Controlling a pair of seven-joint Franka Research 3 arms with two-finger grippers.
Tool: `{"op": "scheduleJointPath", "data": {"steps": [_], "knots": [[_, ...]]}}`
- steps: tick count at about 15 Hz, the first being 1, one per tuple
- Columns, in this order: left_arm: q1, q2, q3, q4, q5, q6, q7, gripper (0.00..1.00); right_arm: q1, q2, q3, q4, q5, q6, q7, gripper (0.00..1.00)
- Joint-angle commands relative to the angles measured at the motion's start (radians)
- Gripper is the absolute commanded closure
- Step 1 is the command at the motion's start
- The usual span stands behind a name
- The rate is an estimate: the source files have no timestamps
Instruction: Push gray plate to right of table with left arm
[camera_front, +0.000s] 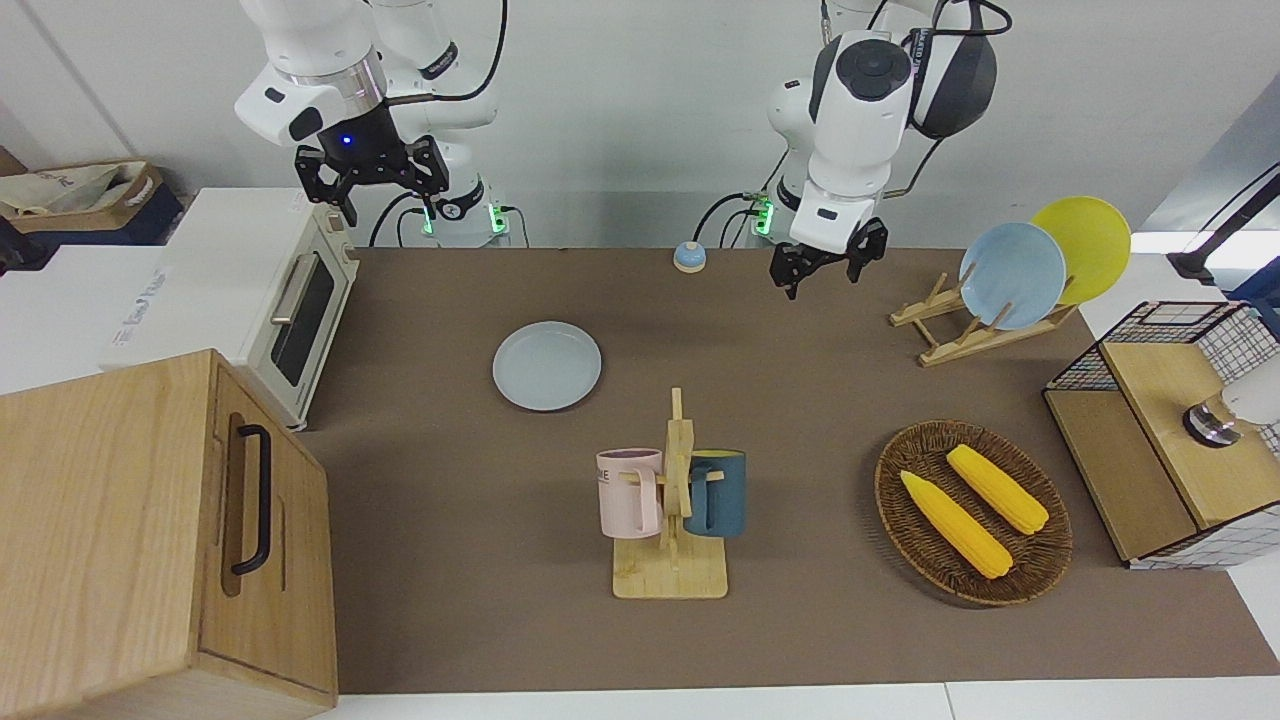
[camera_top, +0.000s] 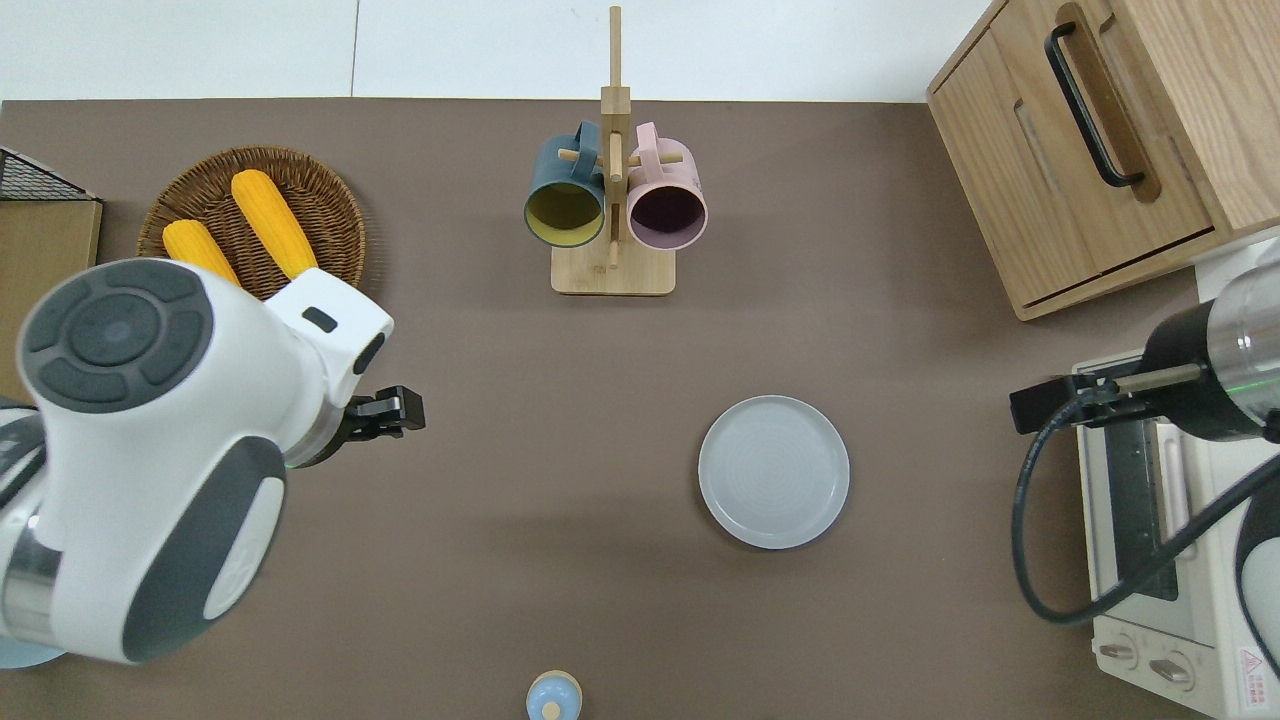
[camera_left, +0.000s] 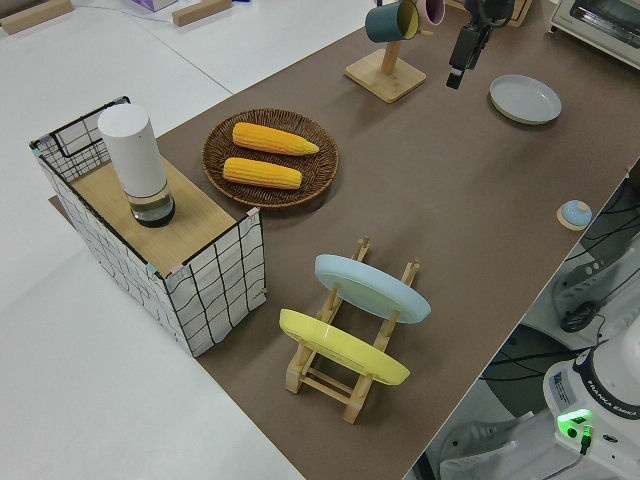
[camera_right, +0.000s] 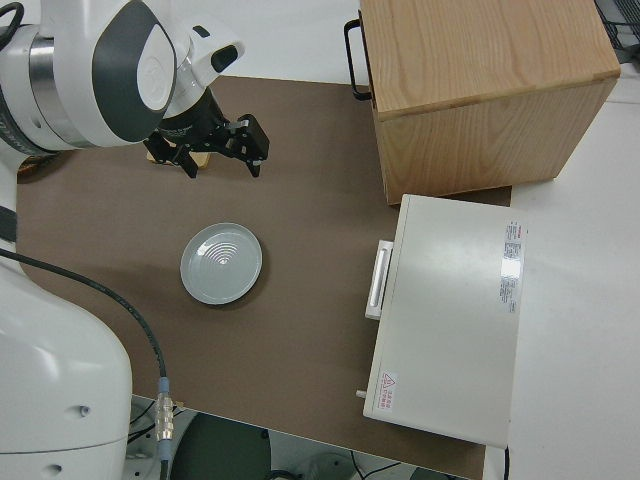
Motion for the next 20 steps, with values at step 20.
{"op": "scheduleJointPath", "data": {"steps": [20], "knots": [[0.259,0.001,-0.013,0.088,-0.107,-0.062,0.439,0.01,-0.02,-0.006,0.015,0.004,0.01,-0.013,0.0,0.017]]}}
